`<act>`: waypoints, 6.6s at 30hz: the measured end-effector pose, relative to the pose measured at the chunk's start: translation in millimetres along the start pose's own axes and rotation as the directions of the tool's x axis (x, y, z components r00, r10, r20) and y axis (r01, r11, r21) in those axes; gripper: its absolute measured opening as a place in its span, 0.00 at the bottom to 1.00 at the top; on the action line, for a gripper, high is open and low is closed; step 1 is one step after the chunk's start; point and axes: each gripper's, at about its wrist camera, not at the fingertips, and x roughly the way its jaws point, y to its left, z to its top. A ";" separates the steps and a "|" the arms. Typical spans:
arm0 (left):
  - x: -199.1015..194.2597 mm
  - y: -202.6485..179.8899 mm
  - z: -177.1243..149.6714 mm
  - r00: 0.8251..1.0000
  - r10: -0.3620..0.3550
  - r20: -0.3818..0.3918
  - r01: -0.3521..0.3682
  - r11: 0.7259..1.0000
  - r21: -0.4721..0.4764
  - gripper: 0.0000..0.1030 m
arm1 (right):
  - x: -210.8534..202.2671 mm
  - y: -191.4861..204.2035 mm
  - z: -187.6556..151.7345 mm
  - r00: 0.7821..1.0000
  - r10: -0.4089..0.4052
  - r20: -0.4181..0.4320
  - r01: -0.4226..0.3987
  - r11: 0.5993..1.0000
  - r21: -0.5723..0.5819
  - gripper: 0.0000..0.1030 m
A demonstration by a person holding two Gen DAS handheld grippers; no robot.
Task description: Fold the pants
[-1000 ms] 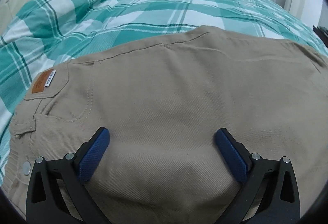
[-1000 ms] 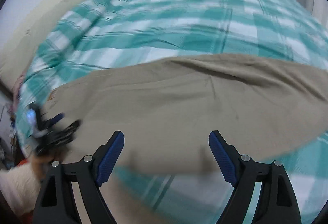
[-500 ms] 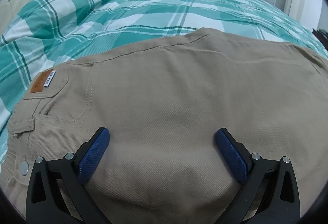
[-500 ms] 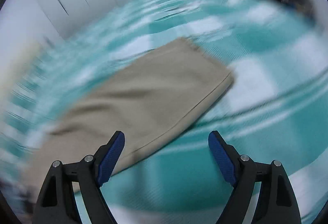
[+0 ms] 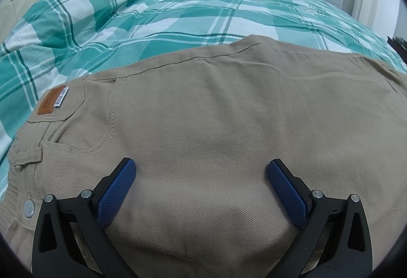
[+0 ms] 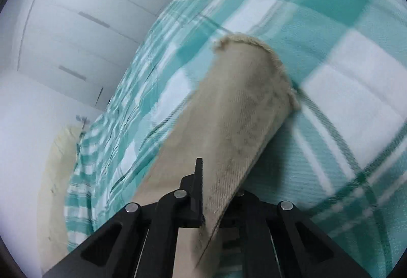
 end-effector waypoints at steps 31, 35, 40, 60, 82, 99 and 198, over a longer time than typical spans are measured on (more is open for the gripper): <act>-112.3 6.7 -60.3 0.970 -0.150 -0.192 0.151 0.988 -0.009 0.99 | -329.3 32.7 -239.1 0.888 -0.359 0.286 0.455 0.771 -0.446 0.82; -124.5 -0.8 -113.2 0.974 -0.130 -0.187 0.143 0.988 0.058 0.99 | -302.8 76.2 -301.1 0.956 -0.216 0.197 0.291 0.780 -0.555 0.85; -128.6 -5.4 -118.7 0.981 -0.129 -0.148 0.145 0.984 0.101 0.99 | -228.4 82.5 -360.9 0.965 -0.262 -0.008 0.203 0.763 -0.613 0.85; -127.4 -8.5 -131.5 0.989 -0.118 -0.087 0.131 0.978 0.162 0.99 | -208.0 53.0 -395.9 0.966 -0.257 -0.011 0.184 0.719 -0.670 0.96; -126.6 -11.7 -130.9 0.991 -0.106 -0.086 0.120 0.978 0.168 0.99 | -255.5 27.7 -318.9 0.992 -0.079 -0.100 0.059 0.981 -0.187 0.90; -125.8 -10.2 -131.5 0.990 -0.117 -0.076 0.129 0.975 0.182 0.99 | -137.2 84.0 -271.0 0.720 -0.694 0.000 0.603 0.625 -0.496 0.56; -221.7 59.7 33.7 0.760 -0.648 0.050 0.616 0.695 -0.370 0.03 | -371.9 178.0 -135.0 0.961 0.165 0.221 -0.019 0.839 -0.544 0.06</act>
